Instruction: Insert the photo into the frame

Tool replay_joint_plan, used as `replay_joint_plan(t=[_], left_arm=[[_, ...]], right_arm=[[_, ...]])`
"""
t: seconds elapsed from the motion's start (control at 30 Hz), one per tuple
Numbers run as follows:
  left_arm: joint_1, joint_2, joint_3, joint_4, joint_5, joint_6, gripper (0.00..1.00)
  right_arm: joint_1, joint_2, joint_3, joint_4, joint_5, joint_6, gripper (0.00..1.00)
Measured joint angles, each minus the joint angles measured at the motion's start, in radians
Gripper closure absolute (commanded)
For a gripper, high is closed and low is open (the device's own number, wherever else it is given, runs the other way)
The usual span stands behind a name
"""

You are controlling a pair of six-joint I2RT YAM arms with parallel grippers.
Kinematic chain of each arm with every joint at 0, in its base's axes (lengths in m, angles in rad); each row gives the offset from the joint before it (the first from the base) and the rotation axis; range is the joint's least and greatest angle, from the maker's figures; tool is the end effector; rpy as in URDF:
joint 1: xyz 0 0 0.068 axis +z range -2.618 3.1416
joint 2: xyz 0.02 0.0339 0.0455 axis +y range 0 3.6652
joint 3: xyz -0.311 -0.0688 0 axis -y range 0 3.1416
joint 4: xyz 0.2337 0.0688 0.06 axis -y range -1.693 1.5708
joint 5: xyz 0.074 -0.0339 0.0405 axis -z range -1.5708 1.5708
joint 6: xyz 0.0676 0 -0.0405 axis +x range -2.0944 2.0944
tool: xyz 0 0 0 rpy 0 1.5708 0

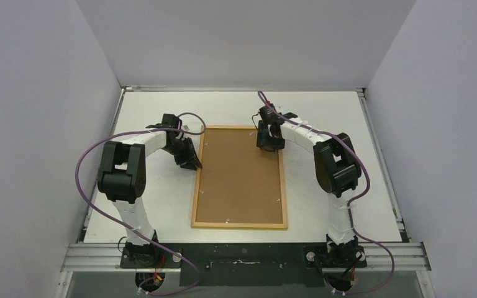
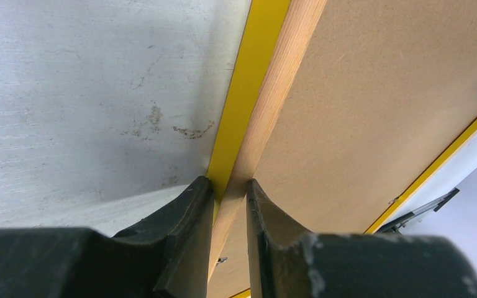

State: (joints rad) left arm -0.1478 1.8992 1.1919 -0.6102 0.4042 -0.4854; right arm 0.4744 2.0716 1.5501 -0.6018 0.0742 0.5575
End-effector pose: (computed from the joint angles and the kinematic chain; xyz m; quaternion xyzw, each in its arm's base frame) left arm 0.3631 -0.0809 0.1698 -0.1383 0.9622 -0.2277 0.0556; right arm 0.4142 0.2071 0.1944 0.0487 0.9732 0.0779 0.2107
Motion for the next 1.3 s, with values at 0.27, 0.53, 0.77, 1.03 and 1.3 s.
replay_joint_plan(t=[0.27, 0.53, 0.77, 1.03, 1.3], left_arm=[[0.005, 0.005, 0.0, 0.002, 0.013, 0.0, 0.89], [0.011, 0.009, 0.0, 0.003, 0.027, 0.0, 0.89], [0.012, 0.01, 0.0, 0.003, 0.031, 0.0, 0.89], [0.012, 0.011, 0.0, 0.003, 0.032, 0.0, 0.89], [0.014, 0.013, 0.0, 0.004, 0.039, 0.0, 0.89]], right_arm=[[-0.004, 0.0, -0.002, -0.001, -0.001, -0.003, 0.47], [-0.003, -0.002, -0.004, 0.024, -0.053, -0.016, 0.48], [-0.002, -0.002, -0.004, 0.023, -0.082, -0.019, 0.5], [-0.002, -0.002, -0.004, 0.013, -0.082, -0.018, 0.5], [-0.002, -0.003, -0.004, -0.006, -0.064, -0.012, 0.5]])
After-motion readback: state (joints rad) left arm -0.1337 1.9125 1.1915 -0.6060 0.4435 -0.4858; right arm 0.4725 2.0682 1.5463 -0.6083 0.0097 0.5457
